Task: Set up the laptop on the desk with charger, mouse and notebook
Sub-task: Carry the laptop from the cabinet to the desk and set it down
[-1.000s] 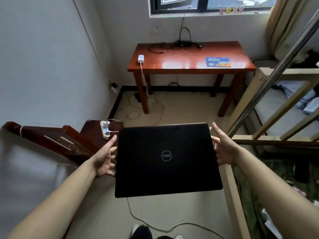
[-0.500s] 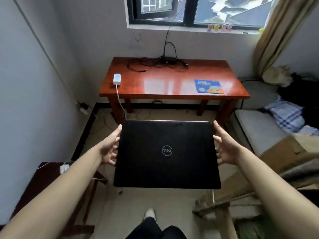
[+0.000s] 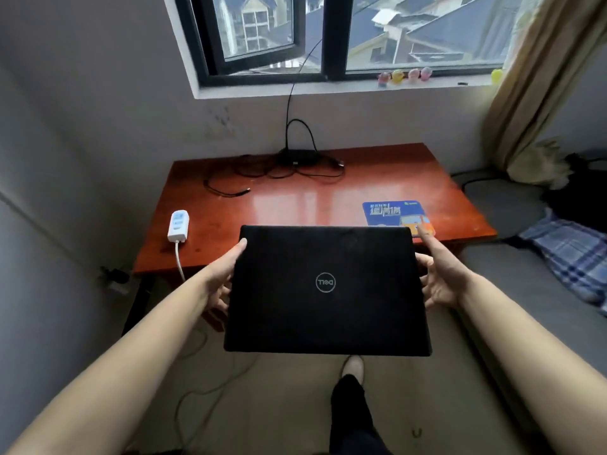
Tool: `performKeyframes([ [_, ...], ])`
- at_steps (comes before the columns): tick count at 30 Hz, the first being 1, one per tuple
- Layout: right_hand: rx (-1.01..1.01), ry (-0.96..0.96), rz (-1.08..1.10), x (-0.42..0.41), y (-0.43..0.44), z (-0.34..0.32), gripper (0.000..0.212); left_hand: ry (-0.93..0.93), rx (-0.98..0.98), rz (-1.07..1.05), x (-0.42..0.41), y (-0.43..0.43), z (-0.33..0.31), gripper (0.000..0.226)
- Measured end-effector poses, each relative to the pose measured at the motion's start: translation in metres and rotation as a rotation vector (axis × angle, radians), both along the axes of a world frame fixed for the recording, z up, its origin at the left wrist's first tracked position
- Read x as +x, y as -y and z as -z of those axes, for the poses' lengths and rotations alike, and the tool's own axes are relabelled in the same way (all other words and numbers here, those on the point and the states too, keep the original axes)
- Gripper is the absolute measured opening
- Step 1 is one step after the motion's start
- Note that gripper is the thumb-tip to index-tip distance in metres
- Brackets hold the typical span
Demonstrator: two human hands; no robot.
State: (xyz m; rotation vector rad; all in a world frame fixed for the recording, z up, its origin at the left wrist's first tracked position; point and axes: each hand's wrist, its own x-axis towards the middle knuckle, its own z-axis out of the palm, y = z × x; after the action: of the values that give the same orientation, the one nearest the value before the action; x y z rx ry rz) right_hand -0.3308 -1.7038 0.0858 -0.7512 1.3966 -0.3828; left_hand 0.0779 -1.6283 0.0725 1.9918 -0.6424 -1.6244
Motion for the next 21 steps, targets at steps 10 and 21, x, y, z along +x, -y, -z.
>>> performKeyframes([
  [10, 0.175, -0.029, -0.086, 0.036, 0.239, 0.036, 0.09, 0.03, 0.184, -0.155, 0.005, 0.194, 0.037, 0.081],
  [21, 0.369, -0.147, -0.109, 0.109, 0.359, 0.092, 0.103, 0.046, 0.368, -0.251, 0.054, 0.309, 0.085, 0.088],
])
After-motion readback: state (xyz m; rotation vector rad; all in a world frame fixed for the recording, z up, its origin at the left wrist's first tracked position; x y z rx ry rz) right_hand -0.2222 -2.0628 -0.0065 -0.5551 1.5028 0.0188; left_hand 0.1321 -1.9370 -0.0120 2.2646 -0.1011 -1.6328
